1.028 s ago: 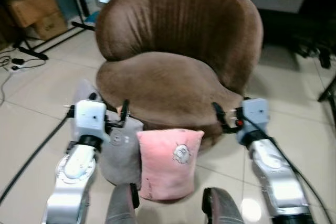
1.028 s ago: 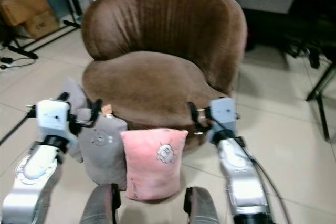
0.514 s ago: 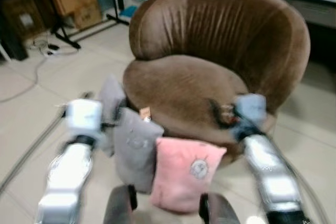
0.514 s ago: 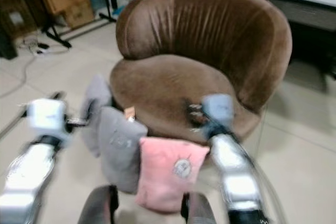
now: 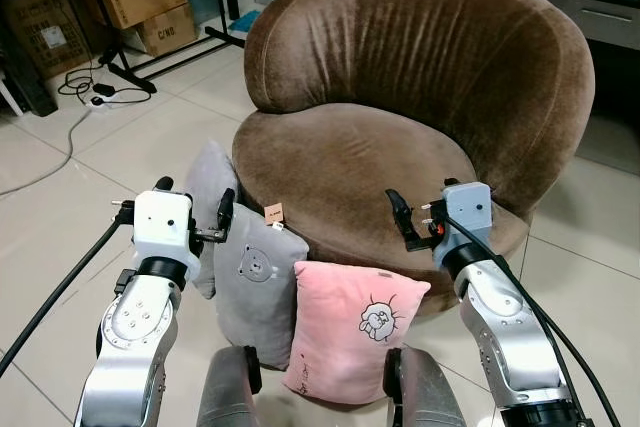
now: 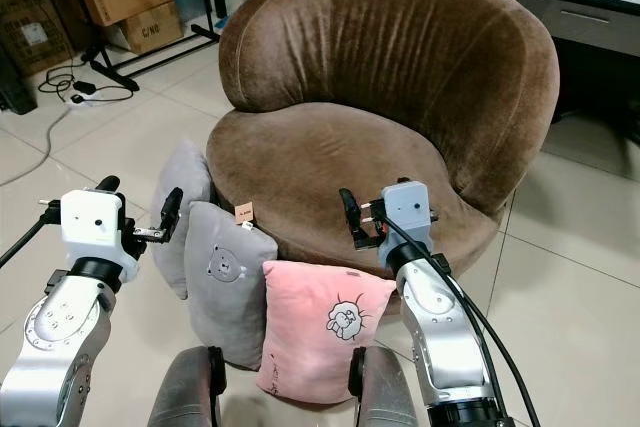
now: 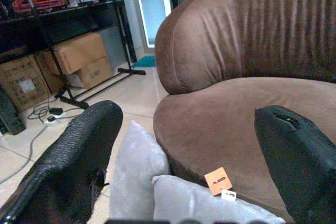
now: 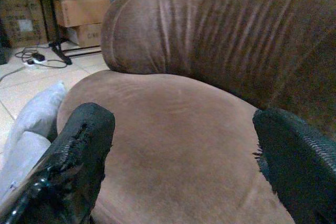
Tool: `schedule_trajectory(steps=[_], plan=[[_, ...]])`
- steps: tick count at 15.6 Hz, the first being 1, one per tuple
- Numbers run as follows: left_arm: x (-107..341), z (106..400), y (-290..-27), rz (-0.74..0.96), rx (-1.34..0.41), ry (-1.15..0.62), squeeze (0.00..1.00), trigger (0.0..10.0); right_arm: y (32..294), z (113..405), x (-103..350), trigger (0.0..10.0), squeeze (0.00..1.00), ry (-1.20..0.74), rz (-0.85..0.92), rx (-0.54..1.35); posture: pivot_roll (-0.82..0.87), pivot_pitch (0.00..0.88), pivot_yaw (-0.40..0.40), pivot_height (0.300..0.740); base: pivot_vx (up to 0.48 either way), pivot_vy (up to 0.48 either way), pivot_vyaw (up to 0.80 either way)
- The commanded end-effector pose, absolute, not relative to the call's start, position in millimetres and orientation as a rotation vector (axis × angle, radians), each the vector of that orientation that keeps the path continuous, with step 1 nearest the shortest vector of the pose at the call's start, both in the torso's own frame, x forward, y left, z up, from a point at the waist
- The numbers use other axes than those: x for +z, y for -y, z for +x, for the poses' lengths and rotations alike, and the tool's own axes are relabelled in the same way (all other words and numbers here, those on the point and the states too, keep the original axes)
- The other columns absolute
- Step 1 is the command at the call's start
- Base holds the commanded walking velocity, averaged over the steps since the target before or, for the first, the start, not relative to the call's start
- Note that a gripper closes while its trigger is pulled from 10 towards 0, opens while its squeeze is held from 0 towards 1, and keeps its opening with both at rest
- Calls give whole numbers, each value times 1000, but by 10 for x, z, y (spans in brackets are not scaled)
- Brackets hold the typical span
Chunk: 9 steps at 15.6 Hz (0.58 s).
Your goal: Move the pillow to the sofa from floor
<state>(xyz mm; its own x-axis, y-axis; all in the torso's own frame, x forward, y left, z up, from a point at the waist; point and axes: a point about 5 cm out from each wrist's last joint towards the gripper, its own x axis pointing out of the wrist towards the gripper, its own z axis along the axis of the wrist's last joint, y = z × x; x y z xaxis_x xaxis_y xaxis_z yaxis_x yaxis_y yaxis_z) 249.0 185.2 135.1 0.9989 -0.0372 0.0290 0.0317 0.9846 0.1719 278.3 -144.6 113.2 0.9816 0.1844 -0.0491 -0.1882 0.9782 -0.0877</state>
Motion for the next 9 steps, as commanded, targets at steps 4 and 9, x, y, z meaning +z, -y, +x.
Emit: schedule_trajectory(steps=[4,9], plan=[[1360,2500,-1848,177,-31,38,0,10000,1478,2783,1143,10000,0,-44,-50,184,-47,0,10,521,0,0,0],[1362,2499,-1840,197,-34,37,0,10000,1467,2788,1153,10000,0,-35,-60,189,-45,0,10,481,0,0,0]])
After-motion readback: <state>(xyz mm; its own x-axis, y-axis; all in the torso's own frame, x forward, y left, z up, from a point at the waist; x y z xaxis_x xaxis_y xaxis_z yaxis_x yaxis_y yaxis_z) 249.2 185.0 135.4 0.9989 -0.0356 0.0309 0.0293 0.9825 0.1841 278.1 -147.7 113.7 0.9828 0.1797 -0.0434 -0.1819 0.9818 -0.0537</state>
